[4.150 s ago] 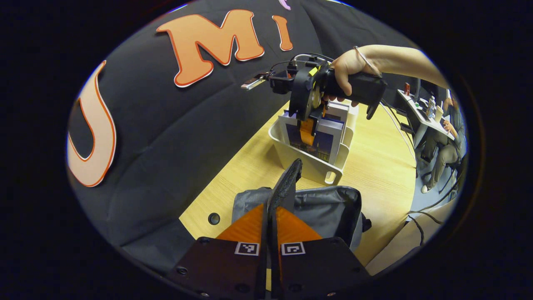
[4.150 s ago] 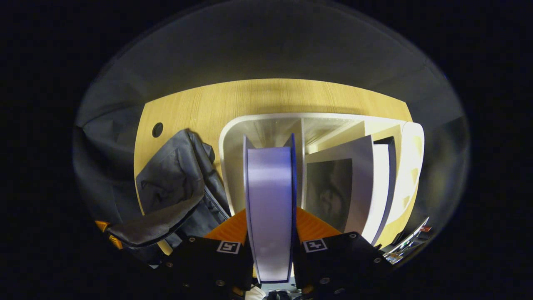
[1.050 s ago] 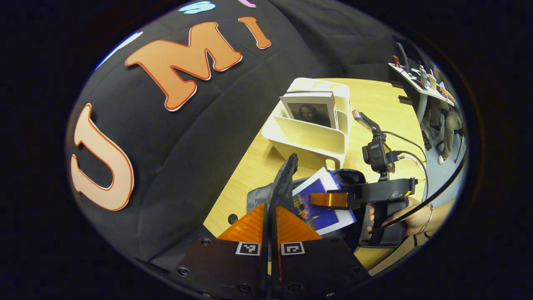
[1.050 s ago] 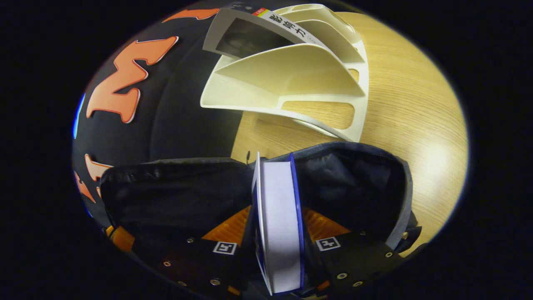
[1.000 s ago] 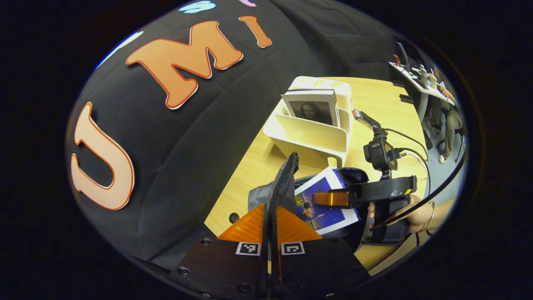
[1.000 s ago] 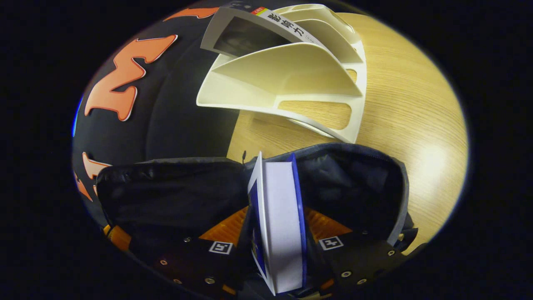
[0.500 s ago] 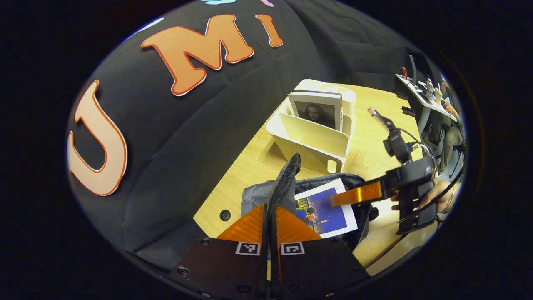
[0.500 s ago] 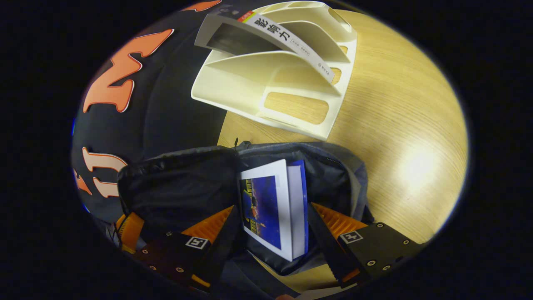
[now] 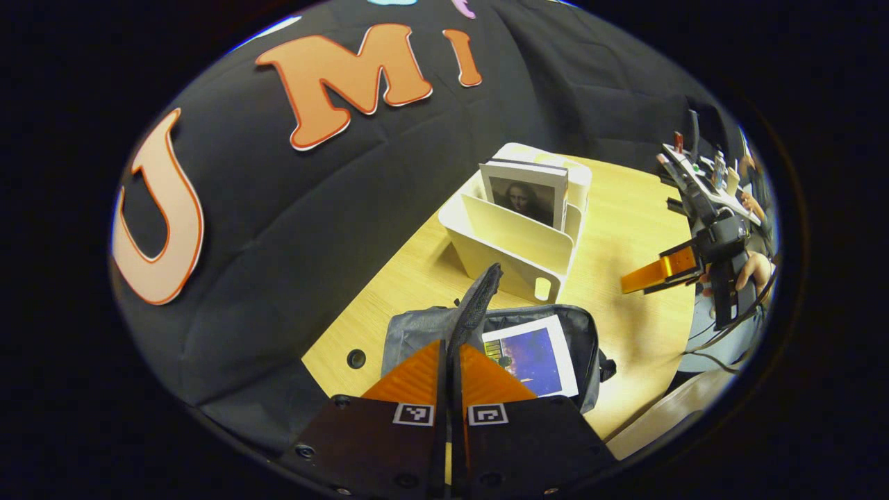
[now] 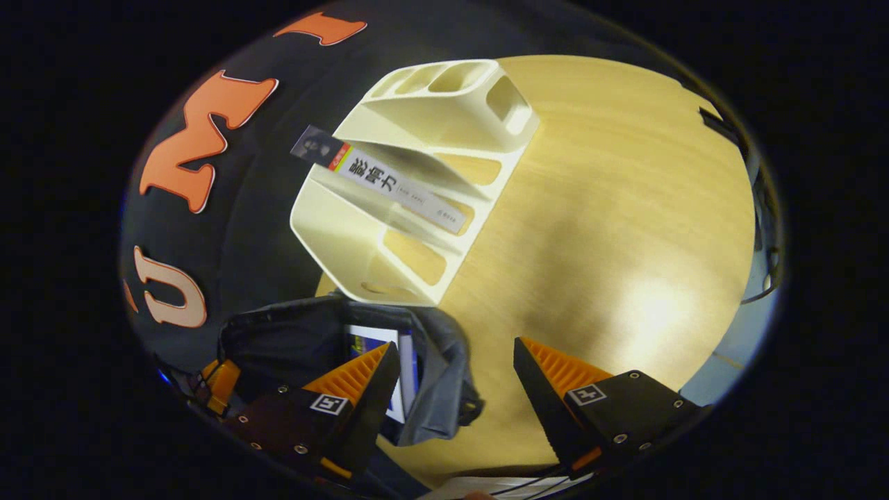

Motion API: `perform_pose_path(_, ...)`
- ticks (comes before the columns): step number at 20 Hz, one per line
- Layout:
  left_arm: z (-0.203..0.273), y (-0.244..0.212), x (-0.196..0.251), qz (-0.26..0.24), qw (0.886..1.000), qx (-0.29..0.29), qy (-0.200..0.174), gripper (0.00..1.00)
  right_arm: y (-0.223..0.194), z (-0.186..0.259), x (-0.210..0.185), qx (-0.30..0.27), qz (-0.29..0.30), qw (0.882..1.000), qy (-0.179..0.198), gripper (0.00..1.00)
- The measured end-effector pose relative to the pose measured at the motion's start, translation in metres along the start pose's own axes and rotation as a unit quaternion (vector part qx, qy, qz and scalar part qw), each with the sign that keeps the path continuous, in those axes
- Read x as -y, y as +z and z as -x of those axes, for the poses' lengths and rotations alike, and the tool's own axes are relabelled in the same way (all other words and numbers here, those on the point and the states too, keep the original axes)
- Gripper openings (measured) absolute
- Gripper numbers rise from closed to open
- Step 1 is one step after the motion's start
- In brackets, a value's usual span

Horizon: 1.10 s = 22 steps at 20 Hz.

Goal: Open the schoolbag, grab two books from the bookshelf and put them into the schoolbag.

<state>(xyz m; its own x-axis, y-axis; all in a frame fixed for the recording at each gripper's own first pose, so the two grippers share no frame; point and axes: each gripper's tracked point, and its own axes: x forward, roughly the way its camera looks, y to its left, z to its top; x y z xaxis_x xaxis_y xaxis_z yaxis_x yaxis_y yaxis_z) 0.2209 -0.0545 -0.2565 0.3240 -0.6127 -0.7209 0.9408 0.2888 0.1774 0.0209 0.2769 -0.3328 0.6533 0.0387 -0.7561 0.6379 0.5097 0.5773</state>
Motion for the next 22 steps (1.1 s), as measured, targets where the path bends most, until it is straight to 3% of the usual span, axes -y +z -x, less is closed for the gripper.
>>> perform_pose_path(4,-0.001,-0.002,0.003,-0.001,1.000,0.006,0.001,0.04,0.043,0.041,0.025,0.016,0.094,0.994,-0.051,0.98)
perform_pose_path(9,-0.004,-0.003,0.010,0.022,1.000,0.007,-0.010,0.04,0.102,0.095,0.005,0.036,0.271,0.956,-0.108,0.99)
perform_pose_path(13,-0.006,0.001,0.013,0.033,0.999,0.000,-0.009,0.04,0.144,0.114,-0.041,0.031,0.365,0.925,-0.102,0.99)
perform_pose_path(16,-0.009,0.001,0.011,0.057,0.998,-0.010,0.000,0.04,0.171,0.117,-0.076,0.015,0.406,0.909,-0.089,0.99)
perform_pose_path(22,-0.004,-0.002,0.007,0.092,0.995,-0.017,0.021,0.04,0.211,0.096,-0.139,-0.018,0.483,0.872,-0.076,0.99)
